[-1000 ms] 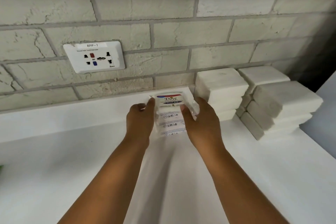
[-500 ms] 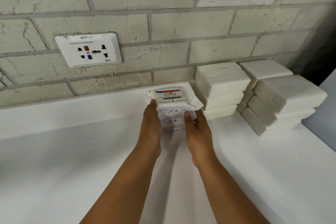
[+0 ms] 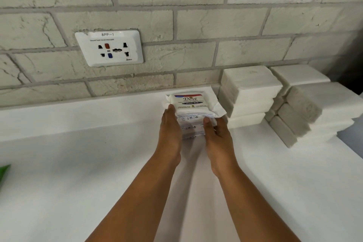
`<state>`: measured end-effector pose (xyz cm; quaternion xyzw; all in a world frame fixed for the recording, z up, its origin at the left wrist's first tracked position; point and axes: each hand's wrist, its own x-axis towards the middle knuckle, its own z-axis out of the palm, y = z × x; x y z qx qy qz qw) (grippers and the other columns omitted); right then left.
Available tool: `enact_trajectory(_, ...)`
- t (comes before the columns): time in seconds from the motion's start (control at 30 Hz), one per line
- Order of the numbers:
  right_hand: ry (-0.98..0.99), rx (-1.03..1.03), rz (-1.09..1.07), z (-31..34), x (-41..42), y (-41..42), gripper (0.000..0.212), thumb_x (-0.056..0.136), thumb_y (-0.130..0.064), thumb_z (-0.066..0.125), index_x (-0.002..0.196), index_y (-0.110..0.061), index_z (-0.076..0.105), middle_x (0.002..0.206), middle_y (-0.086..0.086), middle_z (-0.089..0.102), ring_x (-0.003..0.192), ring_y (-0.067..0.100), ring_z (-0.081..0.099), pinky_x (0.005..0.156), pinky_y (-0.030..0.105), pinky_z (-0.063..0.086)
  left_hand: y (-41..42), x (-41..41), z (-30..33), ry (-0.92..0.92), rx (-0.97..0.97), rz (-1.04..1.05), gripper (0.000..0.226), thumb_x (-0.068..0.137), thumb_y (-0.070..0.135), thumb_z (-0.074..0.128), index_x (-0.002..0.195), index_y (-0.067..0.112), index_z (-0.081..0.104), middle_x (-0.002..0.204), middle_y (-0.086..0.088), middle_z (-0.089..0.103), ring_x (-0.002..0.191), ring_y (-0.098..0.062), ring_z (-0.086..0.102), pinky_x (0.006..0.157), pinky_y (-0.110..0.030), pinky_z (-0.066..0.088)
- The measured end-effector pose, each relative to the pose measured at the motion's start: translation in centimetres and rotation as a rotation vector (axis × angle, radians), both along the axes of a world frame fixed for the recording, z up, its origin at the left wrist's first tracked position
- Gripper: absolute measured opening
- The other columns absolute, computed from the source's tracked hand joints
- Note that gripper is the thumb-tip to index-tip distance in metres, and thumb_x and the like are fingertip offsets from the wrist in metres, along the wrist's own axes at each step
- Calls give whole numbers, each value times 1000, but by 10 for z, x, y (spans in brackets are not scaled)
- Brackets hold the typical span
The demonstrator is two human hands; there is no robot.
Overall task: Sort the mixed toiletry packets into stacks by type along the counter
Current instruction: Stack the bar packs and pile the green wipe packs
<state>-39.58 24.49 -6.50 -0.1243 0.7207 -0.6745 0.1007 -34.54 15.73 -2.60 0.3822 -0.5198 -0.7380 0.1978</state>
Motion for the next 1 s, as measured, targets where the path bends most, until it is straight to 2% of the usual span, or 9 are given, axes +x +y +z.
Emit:
enact_trajectory(0.07,22,34,-9,3,4,4,28,95,-36,53,121,-44,50,118,-15,64,109,5,60,95,29,47,2,4,3,-6,-16,-2,48,100,52,26,127,26,56,97,10,65,79,2,56,63,-14,35)
enact_trajectory(0.13,38,70,-47,7,13,9,36,93,-35,56,127,-40,47,121,-18,59,113,6,56,96,28,44,3,13,9,-36,-22,-5,53,98,57,25,133,28,51,124,3,61,100,-7,57,80,-20,35)
enact_trajectory(0.2,23,95,-118,12,29,14,41,91,-32,59,131,-36,46,118,-18,51,116,8,51,100,29,40,3,26,14,-98,-57,18,56,98,59,24,141,29,42,145,0,45,129,-20,45,97,-31,30)
enact_trajectory(0.3,61,140,-150,19,66,17,50,89,-30,62,136,-28,45,124,-9,52,122,15,48,107,36,39,0,58,22,-139,-158,45,58,98,59,22,148,30,32,155,3,31,141,-21,30,113,-39,22)
enact_trajectory(0.4,77,194,-25,24,107,6,53,89,-32,63,137,-26,43,134,-3,51,126,16,48,107,35,39,-7,100,24,-167,-217,109,58,99,56,22,148,26,30,156,3,30,142,-21,29,114,-38,21)
enact_trajectory(0.57,92,245,234,42,172,-26,56,90,-37,59,141,-28,37,144,-3,42,131,16,43,107,33,40,-27,179,28,-196,-227,244,57,99,56,25,144,23,38,150,-1,38,137,-26,36,111,-41,27)
enact_trajectory(0.7,96,241,372,55,216,-58,57,90,-40,59,141,-31,35,145,-5,40,131,17,43,103,31,40,-50,243,34,-210,-274,360,55,97,57,29,138,26,45,146,1,42,133,-23,39,111,-41,28)
enact_trajectory(0.83,132,233,478,64,267,-96,57,89,-42,60,140,-29,37,142,-3,43,128,18,45,105,33,41,-75,309,43,-183,-269,481,52,99,52,31,140,22,44,144,3,42,129,-20,40,104,-35,28)
enact_trajectory(1.0,156,242,607,72,340,-149,54,89,-39,61,137,-28,40,136,0,48,120,17,49,99,32,44,-111,396,51,-223,-336,544,29,99,43,38,117,24,52,113,6,52,101,-13,46,87,-30,33)
